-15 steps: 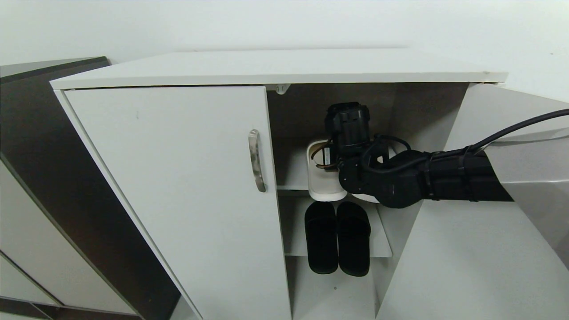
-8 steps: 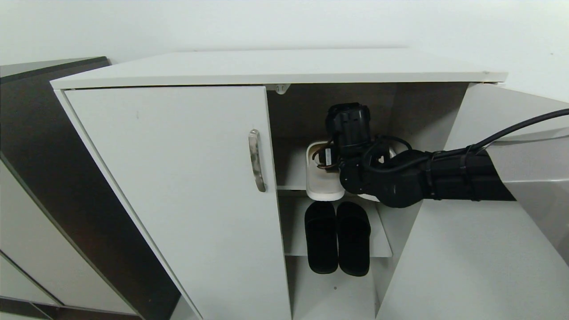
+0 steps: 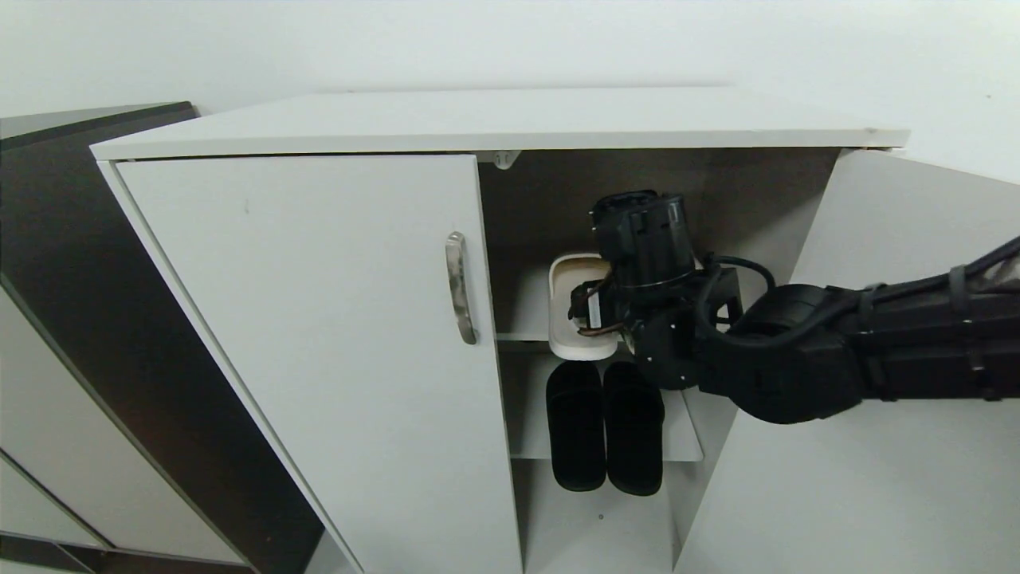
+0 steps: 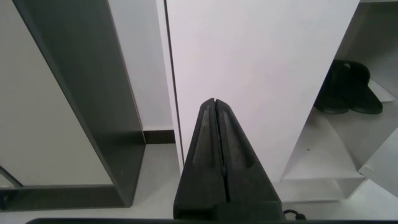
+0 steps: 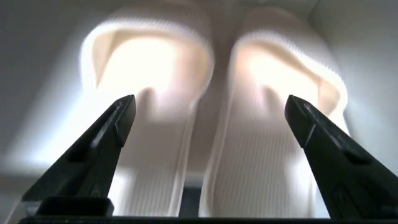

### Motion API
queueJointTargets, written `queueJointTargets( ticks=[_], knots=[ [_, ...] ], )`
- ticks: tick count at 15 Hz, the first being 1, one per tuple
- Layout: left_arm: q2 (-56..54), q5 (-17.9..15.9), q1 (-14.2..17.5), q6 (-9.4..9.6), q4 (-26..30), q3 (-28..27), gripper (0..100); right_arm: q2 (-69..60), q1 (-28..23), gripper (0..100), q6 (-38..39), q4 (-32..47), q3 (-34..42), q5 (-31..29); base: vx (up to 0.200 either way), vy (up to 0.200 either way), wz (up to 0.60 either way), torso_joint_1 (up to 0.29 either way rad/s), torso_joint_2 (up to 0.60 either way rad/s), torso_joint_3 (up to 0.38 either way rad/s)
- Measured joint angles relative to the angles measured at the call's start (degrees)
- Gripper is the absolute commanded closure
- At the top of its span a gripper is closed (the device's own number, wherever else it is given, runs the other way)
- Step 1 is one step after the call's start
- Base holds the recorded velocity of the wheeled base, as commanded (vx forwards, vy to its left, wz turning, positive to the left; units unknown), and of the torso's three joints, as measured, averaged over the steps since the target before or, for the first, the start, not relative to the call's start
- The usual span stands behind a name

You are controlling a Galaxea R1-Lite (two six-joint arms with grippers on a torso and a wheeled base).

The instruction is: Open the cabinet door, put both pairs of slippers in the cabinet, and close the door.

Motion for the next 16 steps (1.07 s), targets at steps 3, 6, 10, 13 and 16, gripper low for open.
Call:
queueJointTargets(
  ticks=[3,6,10,13,16],
  knots=[
    [0.00,0.00,0.00,0.02,0.02,0.00,100,-5.16,3.23,100,2.33,-0.50,7.56,0.27,0.000,0.000,0.00,0.000,0.00,0.000],
    [0.00,0.00,0.00,0.02,0.02,0.00,100,-9.72,5.57,100,3.12,-2.44,14.79,2.79,0.000,0.000,0.00,0.000,0.00,0.000],
    [0.00,0.00,0.00,0.02,0.02,0.00,100,-15.41,8.97,100,3.15,-9.08,23.93,8.92,0.000,0.000,0.00,0.000,0.00,0.000],
    [0.00,0.00,0.00,0.00,0.02,0.00,100,-17.92,9.96,100,3.75,-10.53,28.04,10.48,0.000,0.000,0.00,0.000,0.00,0.000],
    [0.00,0.00,0.00,0.02,0.00,0.00,100,-18.44,10.12,100,3.80,-10.59,28.65,10.48,0.000,0.000,0.00,0.000,0.00,0.000]
  ],
)
